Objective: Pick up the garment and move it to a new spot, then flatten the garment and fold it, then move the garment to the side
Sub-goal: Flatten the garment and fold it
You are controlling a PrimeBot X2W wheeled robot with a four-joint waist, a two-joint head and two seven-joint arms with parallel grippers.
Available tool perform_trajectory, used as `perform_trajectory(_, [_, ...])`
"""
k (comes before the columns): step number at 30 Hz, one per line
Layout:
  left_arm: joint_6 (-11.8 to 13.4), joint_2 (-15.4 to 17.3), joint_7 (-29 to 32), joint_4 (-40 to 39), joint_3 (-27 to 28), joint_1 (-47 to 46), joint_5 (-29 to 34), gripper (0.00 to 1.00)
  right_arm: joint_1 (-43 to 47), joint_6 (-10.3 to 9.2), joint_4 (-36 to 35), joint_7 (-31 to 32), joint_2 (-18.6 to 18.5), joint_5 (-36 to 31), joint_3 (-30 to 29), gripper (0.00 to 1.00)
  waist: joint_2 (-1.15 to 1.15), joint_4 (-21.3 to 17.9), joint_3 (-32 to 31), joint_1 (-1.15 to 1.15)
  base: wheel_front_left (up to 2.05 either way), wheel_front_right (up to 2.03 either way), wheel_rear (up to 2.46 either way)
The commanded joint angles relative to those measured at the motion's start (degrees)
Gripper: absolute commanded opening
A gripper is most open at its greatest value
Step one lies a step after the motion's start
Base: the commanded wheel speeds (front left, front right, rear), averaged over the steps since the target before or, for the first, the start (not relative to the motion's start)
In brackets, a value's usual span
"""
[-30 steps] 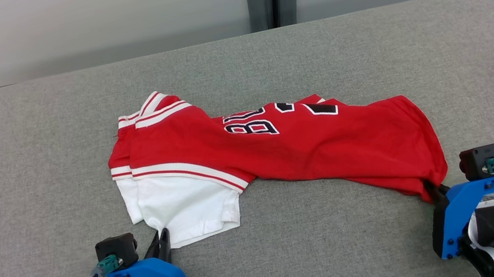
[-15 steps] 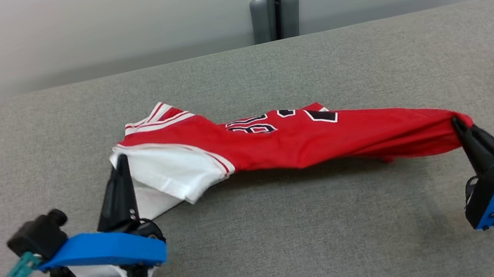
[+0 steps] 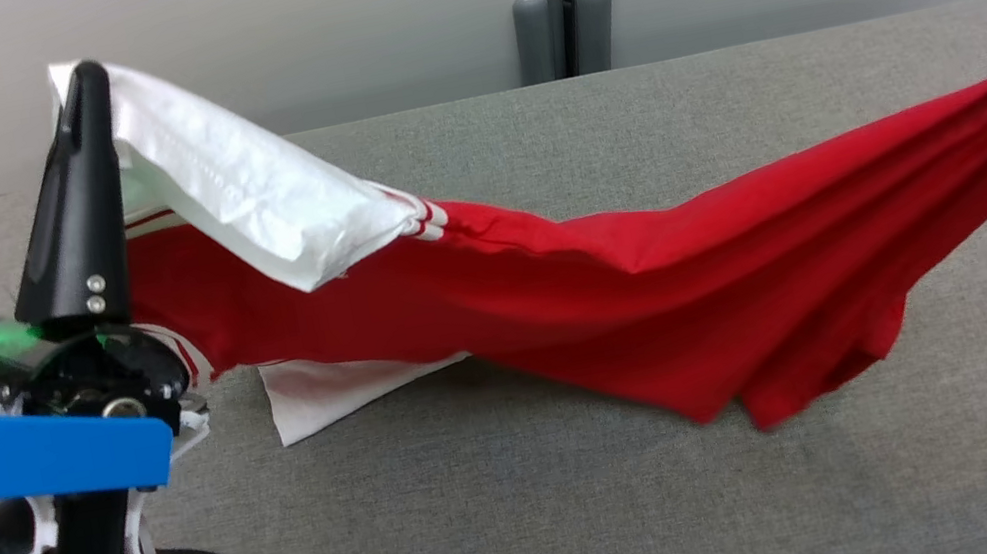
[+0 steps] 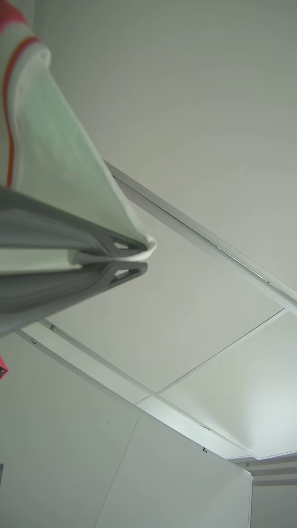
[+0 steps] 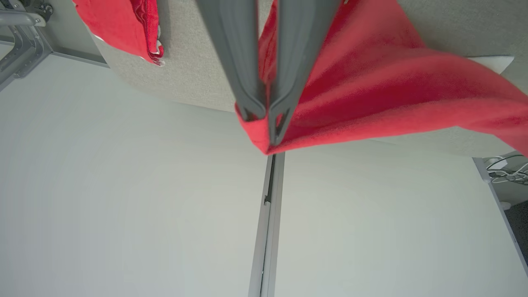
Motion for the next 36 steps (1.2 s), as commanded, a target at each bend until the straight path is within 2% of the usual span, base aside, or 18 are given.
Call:
perform_trajectory(1, [1.3,0.4,2.1,-1.8,-0.1,-2.6,-1.3,0.00,-1.5,0.03,-1.8,1.1,-1.1,1.1,-0.9,0.00,0.00,0.2,0.8,0.00,0.00,0.00,0.00])
perform_trajectory(4, [2.6,2.8,5.7,-2.6,-0.7,-6.9,-0.4,0.00,-4.4,0.03,-3.6,3.8,-3.6,3.2,-1.4,0.00,0.00,0.2,2.8,0.00,0.00,0.00,0.00])
perform_trajectory(7, [3.2,4.7,7.9,0.7,-0.9,-12.3,0.8,0.00,-10.0,0.02,-1.1,5.5,-6.8,5.3,-0.2,0.00,0.00,-0.7,5.7,0.00,0.00,0.00,0.00])
perform_trajectory(12, [1.6,6.6,6.4,12.4,-0.2,-23.6,4.3,0.00,-24.4,0.02,12.0,4.0,-10.0,9.6,5.6,0.00,0.00,-2.9,12.3,0.00,0.00,0.00,0.00])
perform_trajectory(15, [0.3,8.1,3.1,21.1,0.2,-31.6,8.0,0.00,-34.6,0.02,21.9,0.3,-10.9,10.3,9.4,0.00,0.00,-4.3,16.0,0.00,0.00,0.00,0.00])
perform_trajectory(19, [-1.3,9.0,-2.9,30.1,-0.2,-42.3,12.9,0.00,-47.9,0.03,34.9,-8.8,-11.0,8.9,12.3,0.00,0.00,-5.5,19.2,0.00,0.00,0.00,0.00])
perform_trajectory(25, [-3.9,8.1,-13.5,36.6,-2.5,-56.1,17.8,0.00,-63.7,0.02,48.2,-22.9,-9.6,5.7,13.1,0.00,0.00,-6.2,20.1,0.00,0.00,0.00,0.00])
perform_trajectory(29, [-4.9,7.9,-20.1,38.9,-4.6,-60.9,18.8,0.00,-68.4,0.03,53.2,-30.7,-9.1,3.5,13.0,0.00,0.00,-6.3,19.2,0.00,0.00,0.00,0.00])
perform_trajectory(32, [-5.1,7.7,-22.1,40.3,-5.8,-60.8,18.1,0.00,-68.0,0.03,55.7,-32.9,-8.9,2.8,13.7,0.00,0.00,-6.2,19.0,0.00,0.00,0.00,0.00])
perform_trajectory(35, [-5.2,8.2,-23.3,41.6,-9.3,-57.1,17.1,0.00,-64.4,0.02,59.6,-34.7,-9.4,2.8,15.9,0.00,0.00,-5.7,18.9,0.00,0.00,0.00,0.00])
perform_trajectory(36, [-5.3,8.9,-24.1,42.2,-12.1,-53.4,15.8,0.00,-61.4,0.02,62.1,-36.2,-9.9,3.2,18.0,0.00,0.00,-5.3,18.8,0.00,0.00,0.00,0.00])
